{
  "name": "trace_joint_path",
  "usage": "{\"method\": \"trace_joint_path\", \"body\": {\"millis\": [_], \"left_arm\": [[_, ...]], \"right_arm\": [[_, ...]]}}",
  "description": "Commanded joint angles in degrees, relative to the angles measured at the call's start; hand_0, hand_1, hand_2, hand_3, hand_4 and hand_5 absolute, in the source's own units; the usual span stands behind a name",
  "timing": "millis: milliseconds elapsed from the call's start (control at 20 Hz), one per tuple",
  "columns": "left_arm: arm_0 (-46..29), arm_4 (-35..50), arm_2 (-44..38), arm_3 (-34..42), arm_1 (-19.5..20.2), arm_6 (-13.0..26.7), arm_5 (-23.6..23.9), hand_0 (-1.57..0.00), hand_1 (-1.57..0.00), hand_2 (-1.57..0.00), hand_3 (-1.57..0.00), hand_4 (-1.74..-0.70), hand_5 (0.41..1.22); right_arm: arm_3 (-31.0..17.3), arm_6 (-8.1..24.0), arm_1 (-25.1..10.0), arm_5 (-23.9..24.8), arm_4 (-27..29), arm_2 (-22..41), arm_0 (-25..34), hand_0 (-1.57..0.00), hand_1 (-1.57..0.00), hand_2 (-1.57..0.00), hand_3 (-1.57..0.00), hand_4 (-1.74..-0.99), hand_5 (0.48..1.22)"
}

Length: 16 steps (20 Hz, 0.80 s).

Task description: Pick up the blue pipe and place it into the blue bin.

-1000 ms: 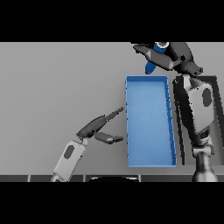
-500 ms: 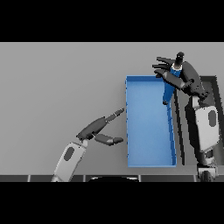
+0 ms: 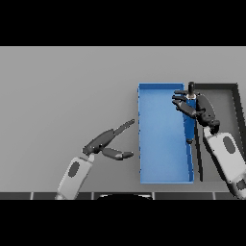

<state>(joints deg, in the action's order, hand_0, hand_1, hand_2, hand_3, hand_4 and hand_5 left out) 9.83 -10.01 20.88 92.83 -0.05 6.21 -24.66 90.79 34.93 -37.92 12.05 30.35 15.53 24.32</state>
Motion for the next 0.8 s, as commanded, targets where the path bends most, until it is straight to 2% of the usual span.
{"method": "trace_joint_path", "body": {"millis": [0,50,100,200,250,300,350,450,600,750], "left_arm": [[0.5,-0.3,0.0,-0.5,-0.4,0.7,0.4,0.0,0.0,0.0,0.0,-0.88,0.421],[0.6,-0.1,0.0,-0.5,-0.5,0.9,0.3,0.0,0.0,0.0,0.0,-0.88,0.421],[0.7,-0.2,0.1,-0.5,-0.9,1.2,0.5,0.0,0.0,0.0,0.0,-0.88,0.421],[0.4,-0.5,0.4,-0.7,-0.8,1.0,0.4,0.0,0.0,0.0,0.0,-0.88,0.422],[0.2,-0.8,0.5,-0.9,-0.9,0.6,0.7,0.0,0.0,0.0,0.0,-0.88,0.425],[0.2,-0.3,0.4,-0.3,-0.6,0.3,0.3,0.0,0.0,0.0,0.0,-0.88,0.427],[-0.3,-0.4,0.3,-0.6,-0.4,-0.3,0.5,0.0,0.0,0.0,0.0,-0.88,0.428],[-1.6,-0.3,0.9,0.4,-0.5,-0.7,0.4,0.0,0.0,0.0,0.0,-0.88,0.429],[-1.4,-0.7,1.1,0.4,-0.8,0.2,0.9,0.0,0.0,0.0,0.0,-0.89,0.428],[-1.5,-1.0,1.2,0.4,-0.6,0.0,0.9,0.0,0.0,0.0,0.0,-0.89,0.427]], "right_arm": [[-0.9,-0.1,-1.1,2.2,0.5,2.3,0.1,-1.57,-1.57,-1.57,-0.91,-1.741,1.221],[-1.4,-0.4,-2.4,4.6,1.2,4.5,0.9,-1.57,-1.55,-1.57,-0.85,-1.741,1.221],[-1.6,-0.7,-2.7,5.5,1.0,6.1,1.4,-1.46,-1.34,-1.34,-0.79,-1.678,1.221],[-2.8,-0.8,-4.4,7.0,1.8,9.3,2.6,-0.94,-0.85,-0.86,-0.5,-1.503,1.221],[-4.1,-0.6,-6.5,8.1,4.2,11.9,4.2,-0.75,-0.68,-0.68,-0.4,-1.413,1.221],[-4.1,-1.1,-7.2,6.5,4.7,14.4,5.1,-0.6,-0.55,-0.55,-0.32,-1.337,1.221],[-4.7,-0.8,-8.5,5.4,5.3,16.6,6.4,-0.48,-0.44,-0.44,-0.26,-1.275,1.186],[-5.8,-0.9,-11.2,2.7,6.0,21.3,9.2,-0.31,-0.28,-0.28,-0.16,-1.175,1.084],[-7.4,0.0,-13.9,1.6,8.7,27.6,11.3,-0.16,-0.14,-0.14,-0.08,-1.083,0.934],[-8.4,0.0,-16.0,1.6,11.5,31.9,13.4,-0.08,-0.07,-0.07,-0.04,-1.063,0.846]]}}
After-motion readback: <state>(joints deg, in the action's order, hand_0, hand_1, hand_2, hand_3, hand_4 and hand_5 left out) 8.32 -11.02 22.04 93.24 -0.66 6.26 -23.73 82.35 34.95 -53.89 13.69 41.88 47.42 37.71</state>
